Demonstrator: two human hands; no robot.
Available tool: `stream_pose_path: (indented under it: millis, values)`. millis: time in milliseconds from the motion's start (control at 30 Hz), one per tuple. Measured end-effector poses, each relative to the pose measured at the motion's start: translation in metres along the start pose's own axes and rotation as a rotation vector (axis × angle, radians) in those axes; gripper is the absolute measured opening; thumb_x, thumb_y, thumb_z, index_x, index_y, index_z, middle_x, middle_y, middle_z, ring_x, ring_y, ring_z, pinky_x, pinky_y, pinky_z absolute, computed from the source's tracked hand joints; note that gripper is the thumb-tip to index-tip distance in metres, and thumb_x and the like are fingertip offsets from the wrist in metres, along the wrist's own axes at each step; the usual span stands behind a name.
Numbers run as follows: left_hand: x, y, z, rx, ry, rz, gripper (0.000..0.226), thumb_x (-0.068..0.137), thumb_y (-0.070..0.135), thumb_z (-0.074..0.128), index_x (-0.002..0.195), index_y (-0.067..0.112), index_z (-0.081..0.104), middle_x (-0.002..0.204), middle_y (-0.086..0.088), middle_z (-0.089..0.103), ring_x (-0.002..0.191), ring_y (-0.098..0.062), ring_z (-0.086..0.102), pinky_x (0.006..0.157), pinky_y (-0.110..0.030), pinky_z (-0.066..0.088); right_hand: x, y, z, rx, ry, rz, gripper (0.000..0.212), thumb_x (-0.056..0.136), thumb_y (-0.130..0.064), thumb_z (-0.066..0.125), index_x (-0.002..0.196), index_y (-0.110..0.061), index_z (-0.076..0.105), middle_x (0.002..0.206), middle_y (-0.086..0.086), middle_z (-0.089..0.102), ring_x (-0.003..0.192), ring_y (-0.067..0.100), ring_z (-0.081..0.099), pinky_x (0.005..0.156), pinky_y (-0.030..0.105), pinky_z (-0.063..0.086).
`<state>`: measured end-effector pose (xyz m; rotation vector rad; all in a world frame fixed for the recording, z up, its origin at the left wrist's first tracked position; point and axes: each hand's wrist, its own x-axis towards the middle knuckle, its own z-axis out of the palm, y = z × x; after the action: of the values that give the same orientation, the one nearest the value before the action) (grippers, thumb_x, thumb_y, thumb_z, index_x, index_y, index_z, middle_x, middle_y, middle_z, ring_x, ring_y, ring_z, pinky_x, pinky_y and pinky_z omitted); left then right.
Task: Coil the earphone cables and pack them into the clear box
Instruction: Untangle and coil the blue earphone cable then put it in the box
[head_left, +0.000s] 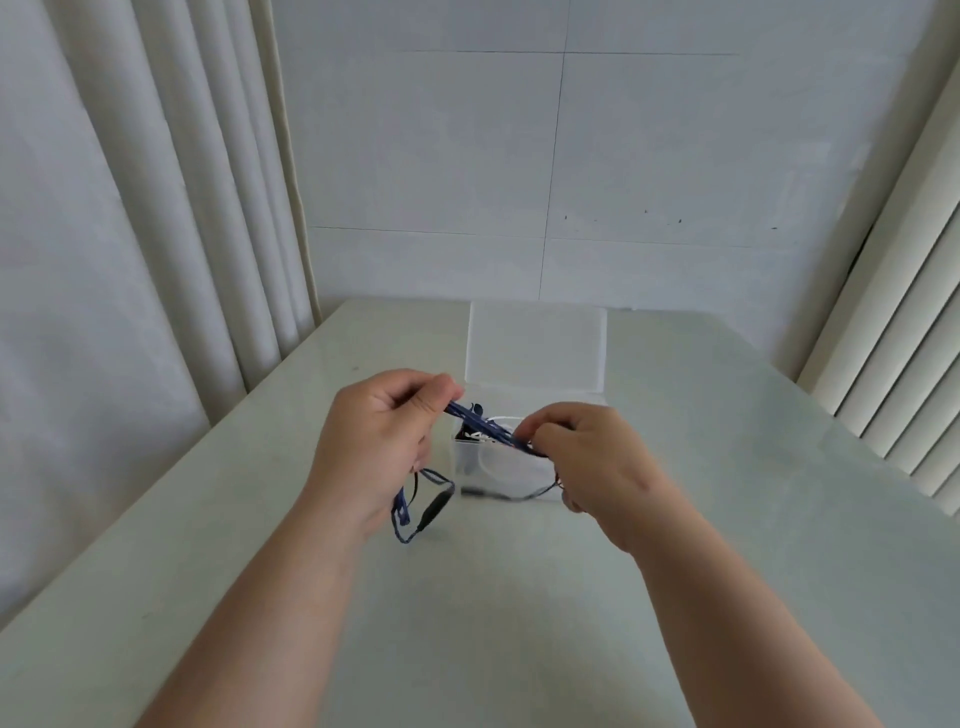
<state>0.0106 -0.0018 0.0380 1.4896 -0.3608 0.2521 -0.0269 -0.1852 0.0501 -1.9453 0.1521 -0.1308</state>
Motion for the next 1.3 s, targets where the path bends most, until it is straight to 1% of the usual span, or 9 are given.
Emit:
stream_pose_path:
  millis: [200, 300, 433, 567, 700, 767, 967, 1200, 1300]
  values:
    - [0.001, 0.000, 0.003, -0.013, 0.096, -0.017, 0.027, 0.077, 0.036, 0.069, 0.060, 0.016, 0.063, 0.041, 0.003, 0.033, 0.037, -0.017, 0.028, 0.043, -0.025, 0.030, 0.003, 0.011, 0.015, -0.068, -0.098, 0.020, 0.020, 0.088, -0.017, 0.052, 0.081, -0.001, 0.061, 0.046, -0.008, 0.035, 0.042, 0.014, 0.027, 0.050, 0.028, 0.027]
    - [0.001, 0.000, 0.003, -0.001, 0.092, -0.038, 0.026, 0.076, 0.036, 0.069, 0.060, 0.016, 0.062, 0.043, 0.002, 0.030, 0.039, -0.018, 0.024, 0.046, -0.026, 0.024, 0.001, 0.007, 0.017, 0.154, -0.114, 0.016, 0.024, 0.091, -0.014, 0.053, 0.074, -0.011, 0.070, 0.053, -0.002, 0.038, 0.045, 0.014, 0.031, 0.045, 0.025, 0.028]
    - [-0.005, -0.001, 0.005, 0.048, -0.170, -0.152, 0.033, 0.065, 0.048, 0.082, 0.082, 0.023, 0.068, 0.048, 0.010, 0.041, 0.040, -0.012, 0.027, 0.044, -0.022, 0.024, -0.001, -0.005, 0.012, 0.687, -0.079, -0.027, 0.036, 0.095, -0.008, 0.053, 0.068, -0.016, 0.075, 0.062, 0.004, 0.043, 0.049, 0.012, 0.034, 0.038, 0.021, 0.027]
    - [-0.011, -0.005, 0.012, 0.339, -0.480, -0.222, 0.035, 0.065, 0.031, 0.084, 0.095, 0.034, 0.066, 0.053, 0.018, 0.052, 0.046, -0.006, 0.045, 0.043, -0.015, 0.036, -0.005, -0.011, 0.007, 0.849, -0.119, -0.042, 0.027, 0.096, -0.005, 0.051, 0.078, -0.007, 0.072, 0.052, 0.001, 0.045, 0.045, 0.013, 0.034, 0.036, 0.022, 0.026]
    - [-0.012, -0.011, 0.016, 0.492, -0.513, -0.208, 0.013, 0.074, 0.038, 0.075, 0.085, 0.031, 0.071, 0.071, 0.021, 0.066, 0.070, 0.001, 0.061, 0.072, -0.020, 0.047, -0.006, -0.011, 0.006, 0.878, -0.149, -0.053, 0.030, 0.096, -0.006, 0.052, 0.076, -0.009, 0.075, 0.056, 0.001, 0.045, 0.047, 0.014, 0.036, 0.036, 0.022, 0.028]
    - [-0.012, -0.012, 0.015, 0.506, -0.482, -0.204, 0.015, 0.080, 0.039, 0.069, 0.079, 0.024, 0.069, 0.067, 0.018, 0.061, 0.066, -0.003, 0.056, 0.071, -0.022, 0.043, -0.005, -0.011, 0.003, 0.889, -0.122, -0.060, 0.030, 0.095, -0.005, 0.052, 0.075, -0.010, 0.075, 0.057, 0.000, 0.046, 0.048, 0.013, 0.037, 0.036, 0.022, 0.028]
    - [-0.008, 0.001, 0.002, 0.443, -0.317, -0.064, 0.035, 0.094, 0.045, 0.049, 0.078, 0.017, 0.061, 0.047, 0.019, 0.048, 0.042, 0.004, 0.041, 0.044, -0.012, 0.030, 0.003, -0.004, -0.006, 0.363, 0.174, -0.051, 0.026, 0.093, -0.009, 0.052, 0.077, -0.016, 0.071, 0.049, -0.010, 0.053, 0.045, 0.007, 0.047, 0.039, 0.022, 0.033]
    - [-0.004, 0.005, 0.003, 0.549, -0.051, 0.103, 0.054, 0.079, 0.074, 0.038, 0.057, 0.026, 0.052, 0.041, 0.013, 0.041, 0.040, -0.005, 0.035, 0.042, -0.016, 0.027, 0.005, 0.000, 0.005, 0.233, 0.122, 0.026, 0.022, 0.091, -0.013, 0.053, 0.079, -0.022, 0.068, 0.059, -0.004, 0.059, 0.042, 0.006, 0.051, 0.039, 0.021, 0.033]
    - [0.000, 0.007, 0.004, 0.553, 0.091, 0.195, 0.064, 0.080, 0.071, 0.045, 0.060, 0.011, 0.047, 0.045, 0.006, 0.036, 0.043, -0.009, 0.031, 0.044, -0.020, 0.026, 0.001, 0.005, 0.017, -0.052, 0.036, -0.058, 0.023, 0.091, -0.017, 0.052, 0.077, -0.031, 0.061, 0.063, -0.009, 0.059, 0.039, 0.002, 0.046, 0.038, 0.017, 0.034]
